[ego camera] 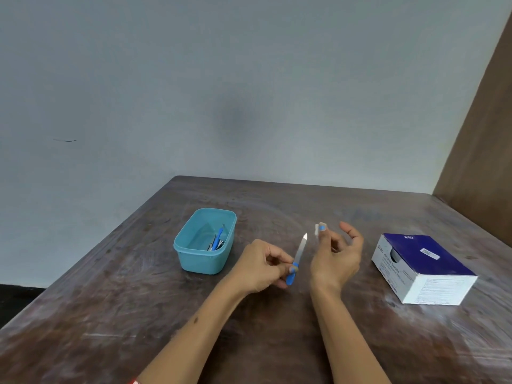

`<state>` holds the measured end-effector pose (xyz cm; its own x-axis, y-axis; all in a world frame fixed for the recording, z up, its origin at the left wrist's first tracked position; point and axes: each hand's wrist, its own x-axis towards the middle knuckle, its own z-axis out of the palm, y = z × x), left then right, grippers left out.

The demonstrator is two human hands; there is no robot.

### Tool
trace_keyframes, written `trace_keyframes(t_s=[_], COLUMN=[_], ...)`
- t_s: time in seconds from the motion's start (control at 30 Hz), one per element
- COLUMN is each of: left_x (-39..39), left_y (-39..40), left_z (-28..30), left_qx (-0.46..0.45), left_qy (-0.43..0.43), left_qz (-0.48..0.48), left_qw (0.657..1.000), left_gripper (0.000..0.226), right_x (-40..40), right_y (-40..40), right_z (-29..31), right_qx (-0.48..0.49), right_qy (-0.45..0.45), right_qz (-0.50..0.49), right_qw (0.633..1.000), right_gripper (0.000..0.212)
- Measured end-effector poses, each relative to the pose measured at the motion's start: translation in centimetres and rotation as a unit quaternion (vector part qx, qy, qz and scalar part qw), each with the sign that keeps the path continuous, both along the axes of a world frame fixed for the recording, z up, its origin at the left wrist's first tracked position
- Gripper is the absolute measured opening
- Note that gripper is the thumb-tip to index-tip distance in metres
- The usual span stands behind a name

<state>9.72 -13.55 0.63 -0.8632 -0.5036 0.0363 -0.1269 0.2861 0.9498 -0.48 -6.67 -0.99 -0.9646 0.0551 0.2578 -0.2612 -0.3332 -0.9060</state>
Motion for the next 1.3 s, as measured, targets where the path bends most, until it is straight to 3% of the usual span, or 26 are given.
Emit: trace_keyframes(t_s=[0.1, 0.17, 0.27, 0.37, 0.47, 0.8, 0.97, 1.07, 1.1, 1.3], left_x=[1.0, 2.0, 3.7, 3.8, 3.2, 2.6, 2.8, 3.2, 3.4, 3.6], left_y=[-0.5, -2.0, -4.6, -6.7, -7.3, -7.2, -7.4, -6.7, -6.4, -2.0], left_z=[1.7, 3.3, 5.4, 5.6, 5.0, 4.9, 5.0, 5.5, 5.7, 6.0], left_qx=[-0.017, -0.09, -0.207, -0.249, -0.257, -0.288, -0.294, -0.305, -0.317, -0.327], left_qy=[0.078, 0.116, 0.036, -0.145, -0.264, -0.378, -0.383, -0.363, -0.344, -0.113], left_qz=[0.104, 0.225, 0.35, 0.337, 0.309, 0.293, 0.289, 0.299, 0.304, 0.293], left_qw=[0.991, 0.963, 0.913, 0.896, 0.877, 0.829, 0.826, 0.828, 0.83, 0.891], left_gripper=[0.019, 0.012, 0.012, 0.016, 0.019, 0.018, 0.025, 0.014, 0.004, 0.023], right_x=[-0.4, 0.0, 0.3, 0.5, 0.6, 0.8, 0.9, 1.0, 1.1, 2.7], right_y=[-0.1, -0.4, -0.6, -0.6, -0.6, -0.5, -0.4, -0.2, -0.2, 1.9], right_z=[-0.8, -1.3, -1.7, -1.8, -1.9, -1.8, -1.8, -1.7, -1.7, -0.8], right_qx=[0.042, 0.077, 0.109, 0.136, 0.152, 0.162, 0.163, 0.165, 0.163, 0.136], right_qy=[0.009, 0.033, 0.052, 0.06, 0.067, 0.071, 0.076, 0.073, 0.071, 0.064], right_qz=[-0.002, 0.023, 0.055, 0.067, 0.067, 0.072, 0.073, 0.074, 0.074, 0.095], right_qw=[0.999, 0.996, 0.991, 0.987, 0.984, 0.982, 0.981, 0.981, 0.981, 0.984], right_gripper=[0.009, 0.009, 0.013, 0.018, 0.024, 0.031, 0.028, 0.028, 0.028, 0.026])
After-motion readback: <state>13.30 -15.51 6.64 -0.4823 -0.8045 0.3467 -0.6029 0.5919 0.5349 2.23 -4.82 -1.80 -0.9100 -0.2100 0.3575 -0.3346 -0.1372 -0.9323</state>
